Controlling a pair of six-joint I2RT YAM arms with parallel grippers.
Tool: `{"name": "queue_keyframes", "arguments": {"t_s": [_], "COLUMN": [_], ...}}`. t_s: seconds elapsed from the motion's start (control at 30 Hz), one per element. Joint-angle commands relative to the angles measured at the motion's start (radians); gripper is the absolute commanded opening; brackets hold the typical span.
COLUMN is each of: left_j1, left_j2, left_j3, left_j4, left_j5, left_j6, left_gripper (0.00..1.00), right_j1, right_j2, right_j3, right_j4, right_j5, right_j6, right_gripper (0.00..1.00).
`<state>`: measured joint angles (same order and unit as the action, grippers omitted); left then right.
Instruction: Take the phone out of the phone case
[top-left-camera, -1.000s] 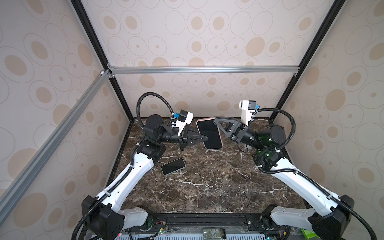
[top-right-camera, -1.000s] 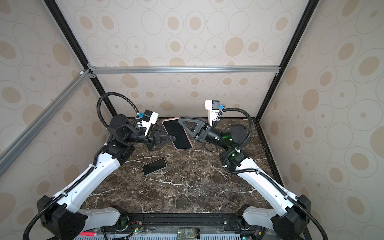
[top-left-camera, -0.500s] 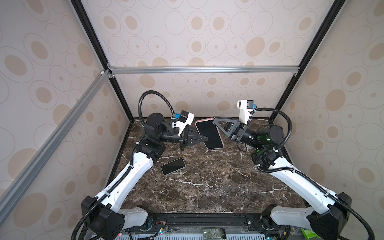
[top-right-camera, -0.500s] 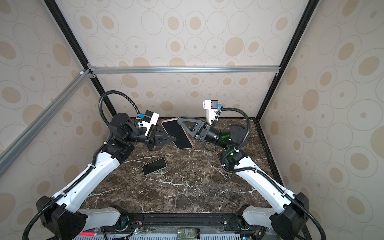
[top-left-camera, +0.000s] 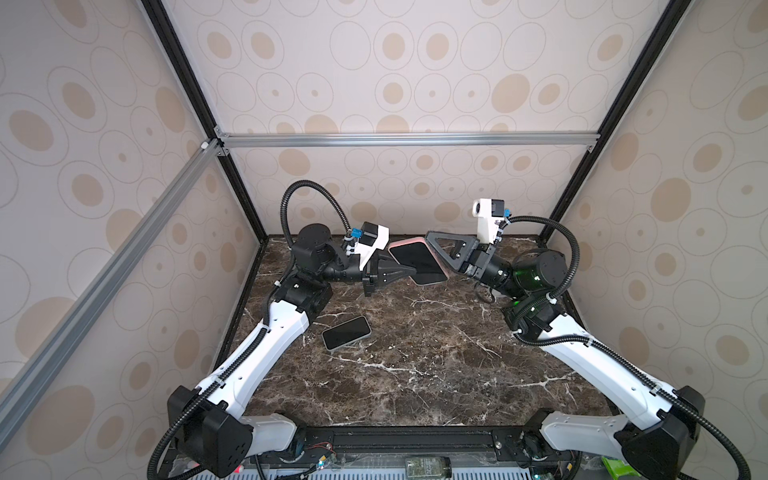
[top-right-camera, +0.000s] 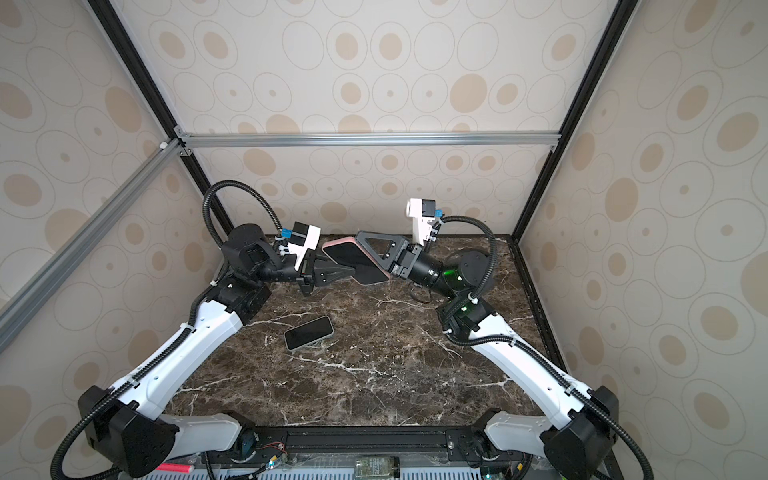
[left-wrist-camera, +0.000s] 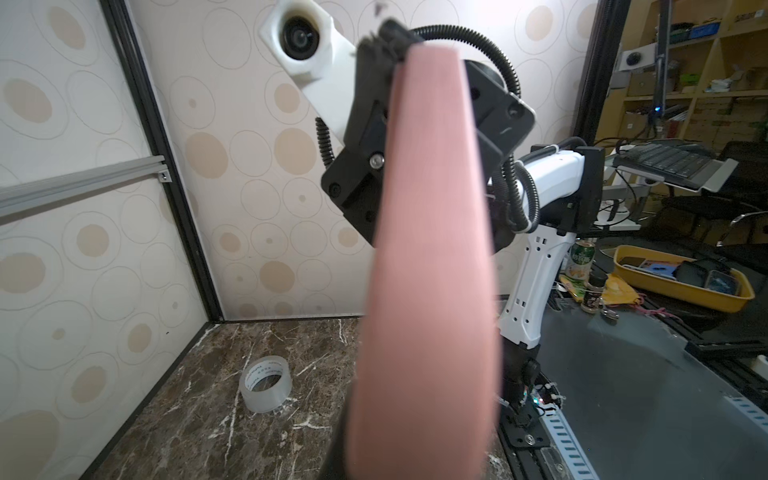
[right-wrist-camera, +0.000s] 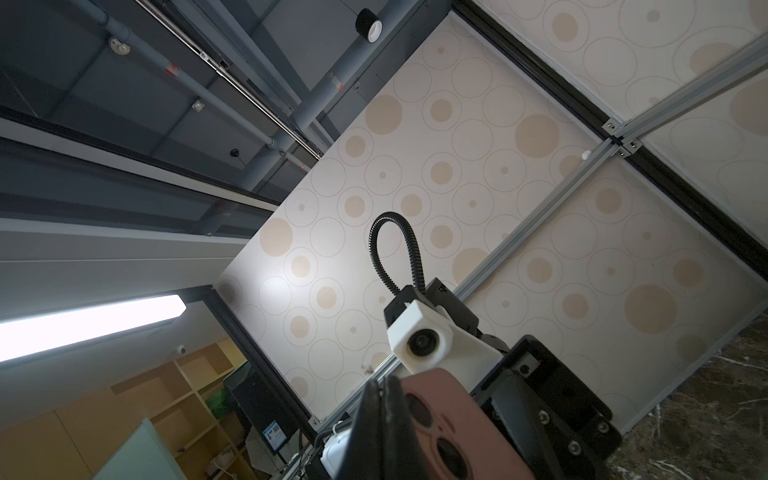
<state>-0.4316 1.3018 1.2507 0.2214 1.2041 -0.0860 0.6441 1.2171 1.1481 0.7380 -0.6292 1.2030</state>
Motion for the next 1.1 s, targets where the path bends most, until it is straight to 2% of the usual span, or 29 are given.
{"name": "queue_keyframes", "arguments": {"t_s": [0.0,0.17,0.2,0.27,0.33,0.47,0.57,0.8,0.97,1.07], "left_j1": [0.007,0.007,0.007,0.007,0.008,0.008,0.007,-0.002,-0.013,-0.016], "left_j2": [0.014,0.011,0.009,0.002,-0.012,-0.043,-0.048,-0.056,-0.058,-0.058], "left_j3": [0.058,0.051,0.045,0.029,0.006,-0.015,-0.023,-0.031,-0.031,-0.025], "left_j4": [0.028,0.042,0.053,0.122,0.174,0.159,0.171,0.211,0.209,0.198], "left_j5": [-0.155,-0.143,-0.134,-0.106,-0.079,-0.075,-0.045,0.041,0.075,0.089], "left_j6": [-0.005,-0.018,-0.032,-0.079,-0.124,-0.109,-0.116,-0.123,-0.114,-0.108], "left_gripper": [0.0,0.0,0.0,0.0,0.0,0.0,0.0,0.0,0.0,0.0], "right_j1": [0.057,0.054,0.052,0.039,0.022,0.01,0.0,-0.038,-0.044,-0.044], "right_j2": [-0.003,-0.033,-0.043,-0.078,-0.124,-0.218,-0.229,-0.133,-0.069,-0.047], "right_j3": [-0.025,-0.018,-0.014,0.014,0.041,0.085,0.13,0.318,0.383,0.405], "right_j4": [-0.083,-0.164,-0.186,-0.311,-0.462,-0.678,-0.752,-0.899,-0.871,-0.879], "right_j5": [-0.152,-0.136,-0.13,-0.115,-0.061,0.089,0.121,-0.065,-0.169,-0.188], "right_j6": [0.026,-0.075,-0.106,-0.247,-0.401,-0.705,-0.815,-0.923,-0.853,-0.828], "right_gripper": [0.0,0.0,0.04,0.18,0.23,0.32,0.39,0.64,0.64,0.64]}}
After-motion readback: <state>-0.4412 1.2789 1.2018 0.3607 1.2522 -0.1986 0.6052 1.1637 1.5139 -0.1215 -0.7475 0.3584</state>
